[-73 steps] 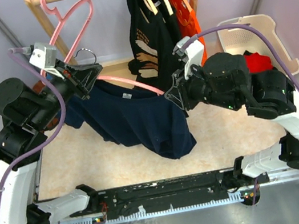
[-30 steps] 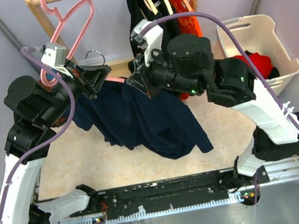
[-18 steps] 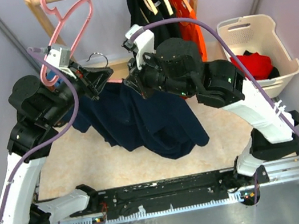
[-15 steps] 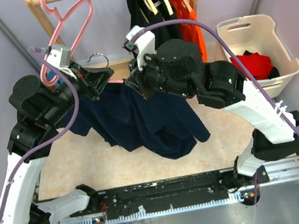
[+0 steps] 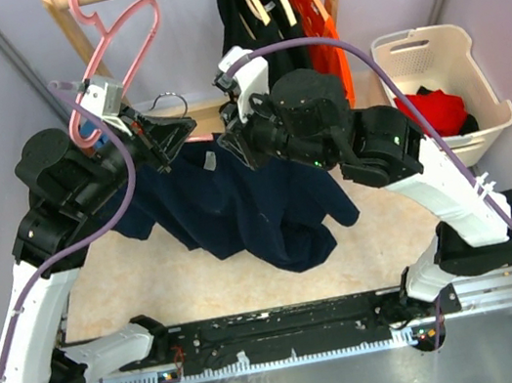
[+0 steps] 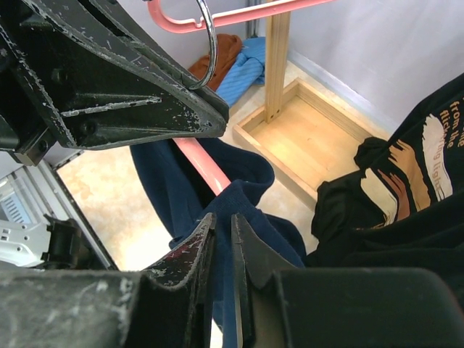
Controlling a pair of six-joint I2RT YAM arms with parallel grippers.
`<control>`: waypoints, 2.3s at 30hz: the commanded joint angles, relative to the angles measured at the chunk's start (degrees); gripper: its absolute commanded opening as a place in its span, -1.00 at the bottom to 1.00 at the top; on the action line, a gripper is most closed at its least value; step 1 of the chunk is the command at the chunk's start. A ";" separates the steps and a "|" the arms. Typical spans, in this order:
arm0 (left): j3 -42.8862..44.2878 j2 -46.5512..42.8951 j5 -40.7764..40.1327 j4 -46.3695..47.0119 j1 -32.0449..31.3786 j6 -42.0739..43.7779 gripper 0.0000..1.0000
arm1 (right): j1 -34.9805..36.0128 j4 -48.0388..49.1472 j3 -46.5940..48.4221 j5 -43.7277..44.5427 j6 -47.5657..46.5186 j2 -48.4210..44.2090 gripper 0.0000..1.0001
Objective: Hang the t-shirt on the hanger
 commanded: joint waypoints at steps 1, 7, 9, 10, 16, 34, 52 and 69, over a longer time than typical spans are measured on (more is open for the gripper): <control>2.50 -1.22 1.71 4.76 0.09 -0.29 -1.00 | 0.24 0.22 -0.23 1.86 -1.96 -1.17 -0.71; 2.78 -1.14 2.31 4.73 0.09 -0.21 -1.00 | 0.21 0.54 -0.61 1.67 -2.51 -1.01 -0.55; 2.83 -1.07 2.39 4.44 0.09 -0.07 -1.00 | 0.22 1.03 -0.54 1.28 -2.84 -1.35 -0.52; 2.83 -1.00 2.50 4.35 0.09 0.04 -1.00 | 0.27 1.25 -0.51 1.23 -3.04 -1.56 -0.51; 2.69 -0.77 3.35 3.99 0.09 0.32 -1.00 | 0.26 1.60 -0.83 0.76 -4.05 -2.63 -0.46; 3.39 -0.33 5.92 3.19 0.09 0.64 -1.00 | 0.32 0.96 -4.02 0.20 -5.39 -4.61 -0.36; 3.38 -0.46 4.95 2.10 0.08 1.53 -1.00 | 0.31 -0.69 -12.64 5.28 6.85 -15.44 0.15; -10.91 -9.06 -2.69 9.93 0.09 -5.34 -1.00 | 0.26 -8.67 -27.85 6.56 20.26 -29.42 0.17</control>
